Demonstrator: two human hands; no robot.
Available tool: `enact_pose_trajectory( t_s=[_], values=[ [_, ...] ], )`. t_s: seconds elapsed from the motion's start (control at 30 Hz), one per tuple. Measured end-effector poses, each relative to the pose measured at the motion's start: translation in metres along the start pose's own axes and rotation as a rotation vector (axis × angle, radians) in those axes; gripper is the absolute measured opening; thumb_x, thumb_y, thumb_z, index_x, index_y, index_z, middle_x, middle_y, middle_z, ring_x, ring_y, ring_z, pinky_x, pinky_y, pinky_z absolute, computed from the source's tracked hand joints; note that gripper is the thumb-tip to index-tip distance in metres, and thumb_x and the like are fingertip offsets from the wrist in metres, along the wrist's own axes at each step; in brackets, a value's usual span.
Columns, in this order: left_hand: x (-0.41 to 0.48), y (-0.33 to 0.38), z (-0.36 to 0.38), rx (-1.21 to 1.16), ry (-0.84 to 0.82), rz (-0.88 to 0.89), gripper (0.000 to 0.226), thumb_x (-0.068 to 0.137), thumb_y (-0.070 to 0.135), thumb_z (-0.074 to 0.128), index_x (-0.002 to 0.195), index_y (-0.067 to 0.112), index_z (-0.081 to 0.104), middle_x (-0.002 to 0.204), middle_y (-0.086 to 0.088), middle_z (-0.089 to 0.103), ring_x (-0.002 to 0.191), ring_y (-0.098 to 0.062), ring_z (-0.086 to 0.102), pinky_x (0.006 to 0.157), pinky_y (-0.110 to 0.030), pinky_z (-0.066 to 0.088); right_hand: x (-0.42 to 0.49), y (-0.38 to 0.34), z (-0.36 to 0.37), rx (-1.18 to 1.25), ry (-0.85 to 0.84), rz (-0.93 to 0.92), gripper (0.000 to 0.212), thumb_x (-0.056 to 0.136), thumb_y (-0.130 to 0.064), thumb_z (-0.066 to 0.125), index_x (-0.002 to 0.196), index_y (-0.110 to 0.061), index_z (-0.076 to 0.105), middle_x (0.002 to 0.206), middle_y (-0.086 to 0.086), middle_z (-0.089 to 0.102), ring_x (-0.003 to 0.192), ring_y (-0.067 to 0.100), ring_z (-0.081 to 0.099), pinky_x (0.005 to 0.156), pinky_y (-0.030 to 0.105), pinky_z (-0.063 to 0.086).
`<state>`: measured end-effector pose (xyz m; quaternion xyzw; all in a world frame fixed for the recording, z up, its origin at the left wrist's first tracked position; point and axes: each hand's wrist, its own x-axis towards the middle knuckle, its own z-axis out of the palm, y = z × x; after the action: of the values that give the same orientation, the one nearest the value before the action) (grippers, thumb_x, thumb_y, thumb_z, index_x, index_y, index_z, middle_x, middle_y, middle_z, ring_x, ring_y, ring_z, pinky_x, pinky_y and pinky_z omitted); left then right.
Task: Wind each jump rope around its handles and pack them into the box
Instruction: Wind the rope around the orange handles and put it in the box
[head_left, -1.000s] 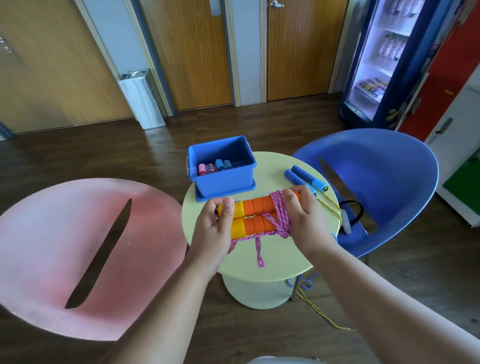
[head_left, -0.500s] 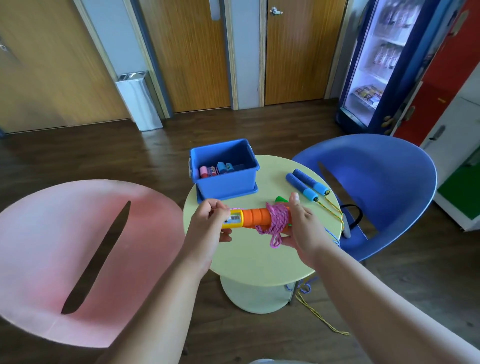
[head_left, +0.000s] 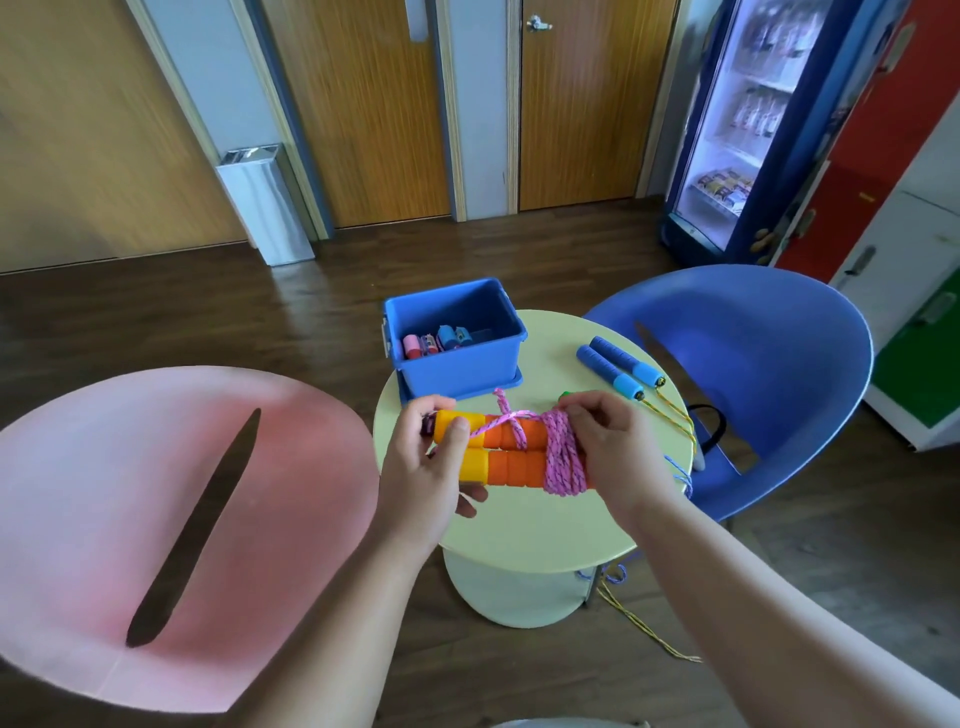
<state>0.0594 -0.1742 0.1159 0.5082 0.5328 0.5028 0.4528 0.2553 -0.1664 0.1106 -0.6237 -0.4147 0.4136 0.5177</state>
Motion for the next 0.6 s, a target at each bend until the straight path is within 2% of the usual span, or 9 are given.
enact_pose_trajectory(
  t_s=[0.07, 0.13, 0.23, 0.3, 0.4, 0.47, 0.53, 0.6],
  values=[
    [0.0, -0.001, -0.003, -0.025, 0.066, 0.018, 0.021, 0.105, 0.021, 0.056, 0.119, 0.034, 0.063, 0.09, -0.01, 0.071, 0.048, -0.034, 0.066, 0.043, -0.038, 0.055, -0.01, -0.008, 0.004, 0.098, -0.108, -0.046, 0.023, 0.106, -0.023, 0.053, 0.098, -0.016, 0.073, 0.098, 0.007, 0.076, 0.087, 0.021, 0.071, 0.073, 0.04, 0.059],
    [0.0, -0.001, -0.006, -0.056, 0.078, -0.001, 0.02, 0.105, 0.018, 0.055, 0.111, 0.031, 0.07, 0.077, -0.004, 0.072, 0.046, -0.033, 0.063, 0.045, -0.037, 0.053, -0.02, -0.009, 0.011, 0.216, -0.189, -0.077, 0.03, 0.107, -0.032, 0.048, 0.105, -0.013, 0.071, 0.107, 0.015, 0.072, 0.089, 0.019, 0.069, 0.072, 0.036, 0.058],
    [-0.001, -0.006, -0.013, -0.066, 0.051, -0.027, 0.011, 0.104, 0.022, 0.06, 0.1, 0.025, 0.069, 0.075, -0.002, 0.071, 0.047, -0.033, 0.063, 0.045, -0.035, 0.053, -0.025, -0.01, 0.024, 0.207, -0.138, -0.049, 0.02, 0.106, -0.014, 0.052, 0.104, -0.01, 0.071, 0.108, 0.015, 0.072, 0.086, 0.018, 0.067, 0.065, 0.029, 0.056],
    [-0.002, -0.01, -0.021, -0.096, -0.003, -0.059, 0.007, 0.098, 0.032, 0.069, 0.101, 0.026, 0.068, 0.081, -0.003, 0.073, 0.05, -0.034, 0.065, 0.047, -0.035, 0.055, -0.024, -0.01, 0.03, 0.15, -0.12, -0.055, 0.019, 0.104, -0.007, 0.053, 0.102, -0.01, 0.071, 0.106, 0.013, 0.072, 0.086, 0.017, 0.067, 0.063, 0.026, 0.055],
    [-0.001, -0.014, -0.033, -0.111, -0.074, -0.094, 0.025, 0.087, 0.035, 0.079, 0.107, 0.026, 0.067, 0.09, -0.008, 0.075, 0.054, -0.035, 0.067, 0.049, -0.037, 0.057, -0.024, -0.007, 0.036, 0.085, -0.133, -0.089, 0.02, 0.103, -0.006, 0.052, 0.1, -0.013, 0.071, 0.102, 0.011, 0.071, 0.084, 0.016, 0.065, 0.067, 0.03, 0.054],
    [0.001, -0.016, -0.036, -0.065, -0.039, -0.065, 0.018, 0.092, 0.029, 0.077, 0.106, 0.025, 0.067, 0.088, -0.004, 0.074, 0.053, -0.034, 0.067, 0.047, -0.037, 0.057, -0.019, -0.002, 0.037, -0.007, -0.163, -0.114, 0.022, 0.103, -0.008, 0.052, 0.099, -0.019, 0.071, 0.102, 0.007, 0.07, 0.09, 0.021, 0.065, 0.075, 0.036, 0.052],
    [0.007, -0.019, -0.035, 0.009, 0.015, -0.01, 0.009, 0.096, 0.027, 0.072, 0.104, 0.024, 0.068, 0.085, 0.004, 0.073, 0.052, -0.031, 0.07, 0.045, -0.036, 0.057, -0.01, 0.003, 0.037, -0.171, -0.187, -0.16, 0.021, 0.101, -0.012, 0.055, 0.099, -0.026, 0.071, 0.102, -0.003, 0.07, 0.095, 0.017, 0.065, 0.08, 0.034, 0.052],
    [0.015, -0.024, -0.031, 0.05, 0.054, 0.018, 0.006, 0.098, 0.028, 0.069, 0.103, 0.024, 0.067, 0.084, 0.008, 0.073, 0.052, -0.028, 0.071, 0.044, -0.034, 0.056, 0.002, 0.005, 0.036, -0.344, -0.142, -0.251, 0.015, 0.097, -0.017, 0.063, 0.1, -0.03, 0.07, 0.11, -0.011, 0.066, 0.106, 0.015, 0.062, 0.087, 0.034, 0.051]
  ],
)
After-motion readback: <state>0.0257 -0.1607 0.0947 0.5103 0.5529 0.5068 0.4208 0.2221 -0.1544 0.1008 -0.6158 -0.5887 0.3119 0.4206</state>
